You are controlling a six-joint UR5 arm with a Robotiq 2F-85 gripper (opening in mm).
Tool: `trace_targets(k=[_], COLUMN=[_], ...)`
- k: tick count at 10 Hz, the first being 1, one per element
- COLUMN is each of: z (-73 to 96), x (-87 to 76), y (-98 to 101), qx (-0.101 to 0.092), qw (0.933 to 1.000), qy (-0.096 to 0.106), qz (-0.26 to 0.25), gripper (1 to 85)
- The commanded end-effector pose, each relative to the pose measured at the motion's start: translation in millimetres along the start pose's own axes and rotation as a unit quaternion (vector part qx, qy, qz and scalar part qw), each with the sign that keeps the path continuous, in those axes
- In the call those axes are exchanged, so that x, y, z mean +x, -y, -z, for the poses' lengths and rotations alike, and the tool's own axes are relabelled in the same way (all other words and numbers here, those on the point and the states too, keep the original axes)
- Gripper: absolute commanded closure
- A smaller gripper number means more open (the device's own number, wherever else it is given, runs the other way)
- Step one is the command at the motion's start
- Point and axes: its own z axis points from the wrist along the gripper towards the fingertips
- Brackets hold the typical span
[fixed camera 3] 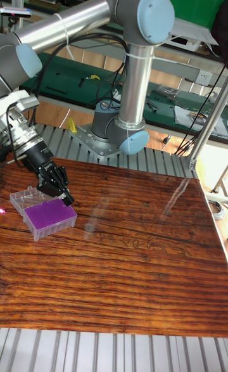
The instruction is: Insert a small pipette tip into the holder for small pipette tips
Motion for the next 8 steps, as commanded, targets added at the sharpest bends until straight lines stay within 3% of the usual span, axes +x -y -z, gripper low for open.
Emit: trace_targets(k=[1,8], z=[-1.2,8.4], x=[-6.7,-15.4], y=[0.1,-19.6], qx=[-0.002,-0.021], qw=[0.9998,0.9980], qy=[0.016,0.058], qz=[-0.011,0.015], gripper=[74.7,74.3])
